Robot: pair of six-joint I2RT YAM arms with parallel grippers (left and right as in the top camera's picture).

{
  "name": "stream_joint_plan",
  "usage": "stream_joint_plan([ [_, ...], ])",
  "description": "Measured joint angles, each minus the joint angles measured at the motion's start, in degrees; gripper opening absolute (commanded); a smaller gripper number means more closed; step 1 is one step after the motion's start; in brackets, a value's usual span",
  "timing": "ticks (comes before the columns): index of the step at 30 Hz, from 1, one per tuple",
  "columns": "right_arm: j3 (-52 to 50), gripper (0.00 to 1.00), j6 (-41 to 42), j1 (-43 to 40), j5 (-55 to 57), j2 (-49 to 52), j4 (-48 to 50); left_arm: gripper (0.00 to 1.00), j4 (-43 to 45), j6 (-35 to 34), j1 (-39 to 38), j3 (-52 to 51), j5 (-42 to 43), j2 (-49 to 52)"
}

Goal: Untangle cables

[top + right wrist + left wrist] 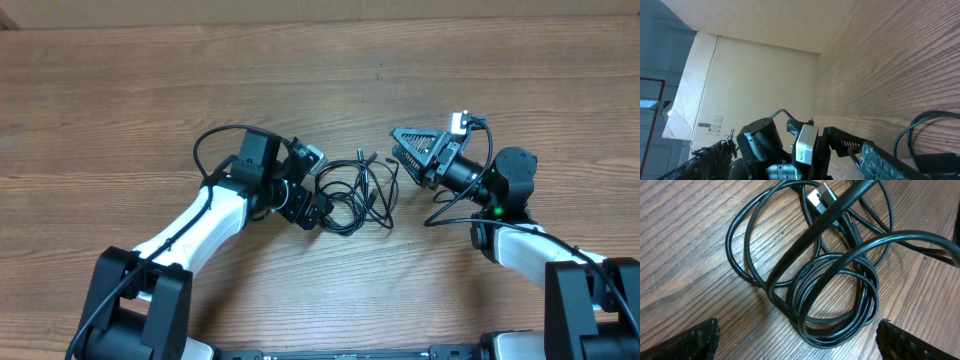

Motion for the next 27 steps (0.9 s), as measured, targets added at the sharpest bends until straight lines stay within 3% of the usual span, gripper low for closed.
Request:
stream_joint_plan([
  [20,0.0,0.8,0.0,0.0,0.0,0.0,0.0,1.0,10.6,-5.1,-2.9,-0.2,-1.3,7.4],
  [21,0.0,0.8,0.0,0.0,0.0,0.0,0.0,0.97,10.7,-5.6,-2.9,-0.2,-1.3,7.4],
  [26,0.0,0.81,0.0,0.0,0.0,0.0,0.0,0.49,10.6,-6.9,-2.9,-0.2,-1.5,7.4],
  [27,0.0,0.81,0.0,0.0,0.0,0.0,-0.2,0.44,10.6,-7.4,-2.9,-0.2,-1.5,7.5],
])
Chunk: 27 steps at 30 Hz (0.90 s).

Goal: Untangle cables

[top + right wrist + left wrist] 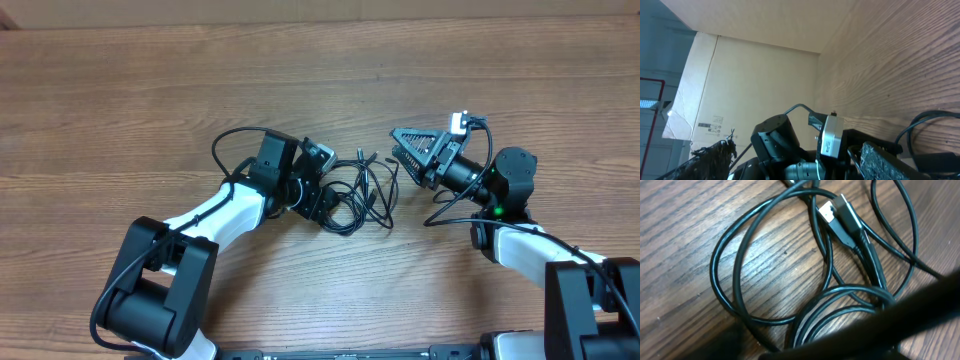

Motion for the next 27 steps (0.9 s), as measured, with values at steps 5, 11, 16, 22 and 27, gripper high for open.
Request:
stream_joint_plan([
  [5,0.0,0.8,0.0,0.0,0.0,0.0,-0.2,0.04,0.0,-0.5,0.0,0.0,-0.3,0.0],
  [11,0.0,0.8,0.0,0.0,0.0,0.0,-0.2,0.04,0.0,-0.3,0.0,0.0,-0.3,0.0],
  [16,0.0,0.79,0.0,0.0,-0.1,0.0,-0.2,0.04,0.1,-0.9,0.0,0.0,-0.1,0.0],
  [22,0.0,0.79,0.0,0.0,-1.0,0.0,-0.2,0.04,-0.1,-5.9,1.3,0.7,3.4,0.0],
  [27,0.0,0.82,0.0,0.0,-2.6,0.0,2.4,0.04,-0.2,-14.5,5.1,5.4,10.1,0.0],
])
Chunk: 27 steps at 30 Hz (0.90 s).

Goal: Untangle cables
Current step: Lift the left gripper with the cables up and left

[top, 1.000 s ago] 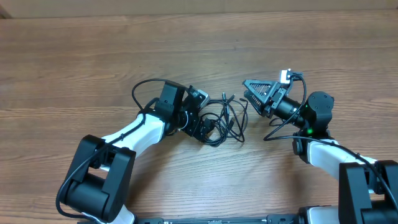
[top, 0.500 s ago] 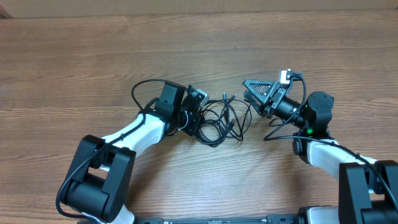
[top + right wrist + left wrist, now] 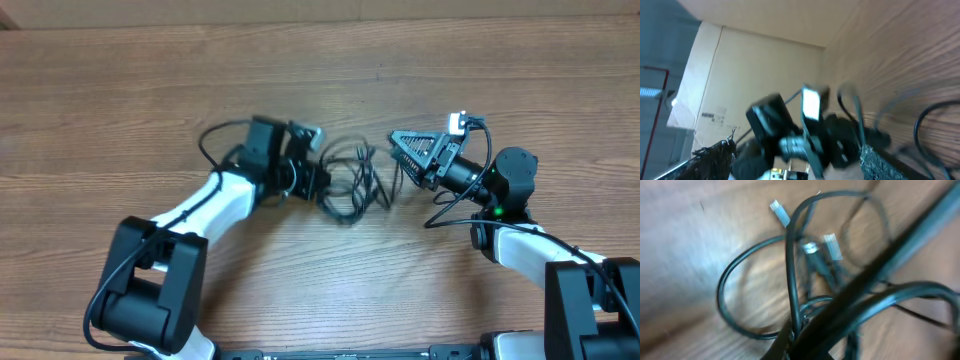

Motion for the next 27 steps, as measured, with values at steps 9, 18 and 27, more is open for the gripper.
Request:
stream_joint_plan([
  [9,0.0,0.84,0.0,0.0,-2.8,0.0,5.2,0.04,1.7,-16.3,9.7,7.6,18.1,0.0],
  [18,0.0,0.75,2.9,0.1,-3.5,0.0,5.2,0.04,3.4,-40.5,13.6,8.2,25.8,0.0],
  [27,0.0,0.79,-7.6,2.5,-7.1,0.0,7.0,0.04,4.7,-55.9,13.4,8.2,29.5,0.0],
])
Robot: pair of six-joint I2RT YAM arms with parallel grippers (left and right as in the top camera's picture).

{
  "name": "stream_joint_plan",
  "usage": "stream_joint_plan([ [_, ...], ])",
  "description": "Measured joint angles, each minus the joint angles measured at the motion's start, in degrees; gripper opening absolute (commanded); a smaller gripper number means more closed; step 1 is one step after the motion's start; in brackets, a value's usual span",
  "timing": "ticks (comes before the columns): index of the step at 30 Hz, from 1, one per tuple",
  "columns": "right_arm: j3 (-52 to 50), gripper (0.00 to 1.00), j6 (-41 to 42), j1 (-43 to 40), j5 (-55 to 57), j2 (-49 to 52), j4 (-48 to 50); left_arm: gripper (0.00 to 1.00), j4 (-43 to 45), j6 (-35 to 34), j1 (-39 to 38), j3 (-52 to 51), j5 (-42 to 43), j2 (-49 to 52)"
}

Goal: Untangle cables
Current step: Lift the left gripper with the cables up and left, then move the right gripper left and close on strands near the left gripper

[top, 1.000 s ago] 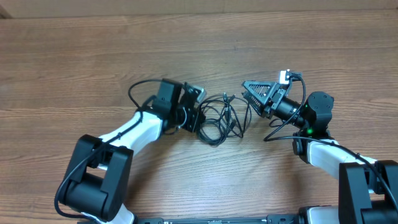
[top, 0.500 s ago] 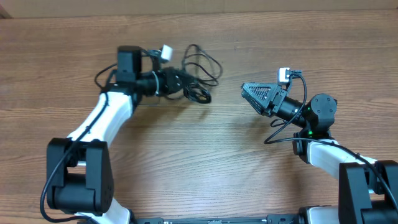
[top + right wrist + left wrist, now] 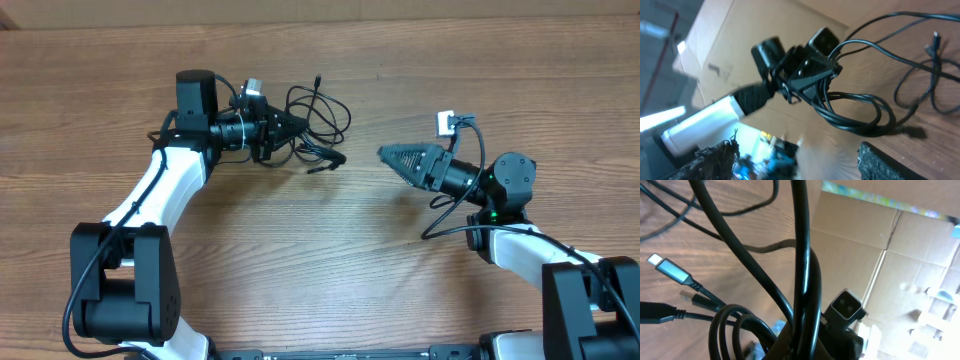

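Observation:
A tangle of thin black cables (image 3: 315,118) hangs bunched at the back of the table (image 3: 320,260), with loops and plug ends trailing onto the wood. My left gripper (image 3: 275,135) is shut on several strands; in the left wrist view the cables (image 3: 800,255) run straight down between the jaws, and a grey USB plug (image 3: 670,270) dangles to the left. My right gripper (image 3: 392,155) stands open, right of the tangle and apart from it. In the right wrist view the bundle (image 3: 860,115) hangs from the left gripper (image 3: 800,82), beyond my two wide-spread fingers (image 3: 715,160).
Cardboard boxes (image 3: 900,245) stand beyond the table's far edge. The right arm's own black lead (image 3: 450,215) loops beside its wrist. Bare wood lies in front of both arms.
The left gripper, shut on the cables, has moved from the table's middle to the back left and turned sideways. The tangle went with it. The right gripper now points lower and further left.
At first the left gripper stood open at the left edge of the tangle lying mid-table. Then it was down over the strands. Then it had them and the tangle looked pulled up. Now the bundle hangs from it further back. The right gripper stayed open throughout.

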Motion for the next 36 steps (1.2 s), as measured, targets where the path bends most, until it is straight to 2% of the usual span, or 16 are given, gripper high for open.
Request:
stream_joint_plan([
  [4,0.0,0.79,-8.6,0.4,-0.9,0.0,0.0,0.04,0.0,-4.1,0.0,0.0,2.2,0.0],
  [10,0.0,0.63,-22.5,0.5,-1.4,0.0,-1.0,0.04,0.0,-8.0,0.0,0.0,4.0,0.0],
  [17,0.0,0.54,-36.5,0.7,-1.4,0.0,-4.5,0.04,0.0,-9.0,0.0,0.0,5.2,0.0],
  [27,0.0,0.39,-43.5,0.7,-1.4,0.0,-5.7,0.04,0.0,-8.1,-4.3,0.0,3.8,0.0],
  [36,0.0,0.36,-50.2,0.7,-1.4,0.0,-8.6,0.04,4.1,-7.7,-7.0,0.0,2.5,0.0],
])
